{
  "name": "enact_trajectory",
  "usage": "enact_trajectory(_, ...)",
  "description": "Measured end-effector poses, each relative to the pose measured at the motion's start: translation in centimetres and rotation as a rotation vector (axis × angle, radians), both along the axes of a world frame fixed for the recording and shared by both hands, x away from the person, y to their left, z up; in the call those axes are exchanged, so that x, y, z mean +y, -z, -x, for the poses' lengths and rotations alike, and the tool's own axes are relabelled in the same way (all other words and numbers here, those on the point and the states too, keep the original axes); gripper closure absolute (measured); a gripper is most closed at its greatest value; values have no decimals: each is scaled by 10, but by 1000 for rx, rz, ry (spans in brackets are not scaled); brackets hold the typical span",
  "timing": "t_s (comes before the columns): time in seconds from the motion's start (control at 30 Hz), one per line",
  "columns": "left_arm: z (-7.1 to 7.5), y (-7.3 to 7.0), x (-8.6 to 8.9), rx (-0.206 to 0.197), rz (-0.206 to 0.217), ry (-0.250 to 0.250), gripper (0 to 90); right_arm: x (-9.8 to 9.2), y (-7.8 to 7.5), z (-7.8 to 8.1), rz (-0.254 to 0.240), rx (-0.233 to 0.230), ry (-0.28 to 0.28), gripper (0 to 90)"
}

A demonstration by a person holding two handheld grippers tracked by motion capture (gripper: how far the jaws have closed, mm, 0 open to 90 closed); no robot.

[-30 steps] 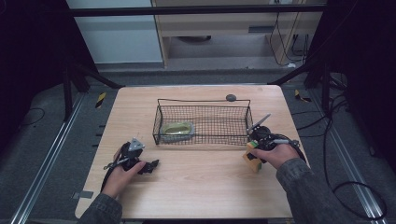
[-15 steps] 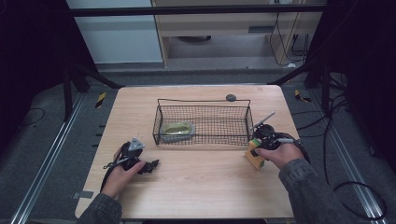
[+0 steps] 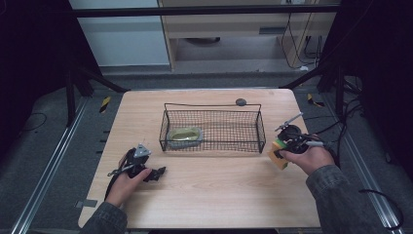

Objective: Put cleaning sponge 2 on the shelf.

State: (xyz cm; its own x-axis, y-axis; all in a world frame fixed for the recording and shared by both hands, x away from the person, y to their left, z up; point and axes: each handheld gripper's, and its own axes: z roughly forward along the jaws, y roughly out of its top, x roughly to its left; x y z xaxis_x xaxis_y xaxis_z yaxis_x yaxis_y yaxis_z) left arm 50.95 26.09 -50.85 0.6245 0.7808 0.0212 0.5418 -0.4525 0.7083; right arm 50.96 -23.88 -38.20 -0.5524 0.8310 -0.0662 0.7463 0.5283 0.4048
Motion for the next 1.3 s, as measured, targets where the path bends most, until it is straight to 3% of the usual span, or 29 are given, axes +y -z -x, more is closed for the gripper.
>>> enact_trajectory(0.23, 0, 0, 0, 0, 0, 0, 0, -13, -19, -10, -10, -52, 26, 643)
enact_trajectory(0.47, 0, 0, 0, -2, 5, -4, 0, -17, -49, -28, -6, -113, 29, 643)
enact_trajectory(0.8, 0, 0, 0, -4, 2, -2, 0, 4, -91, -54, 10, -188, 1, 643)
enact_trajectory(1.07, -1, 0, -1, -1, 3, -3, 0, 27, -96, -73, 30, -214, -21, 644)
enact_trajectory(1.3, -1, 0, 0, -1, 2, -3, 0, 46, -90, -85, 33, -228, -40, 645)
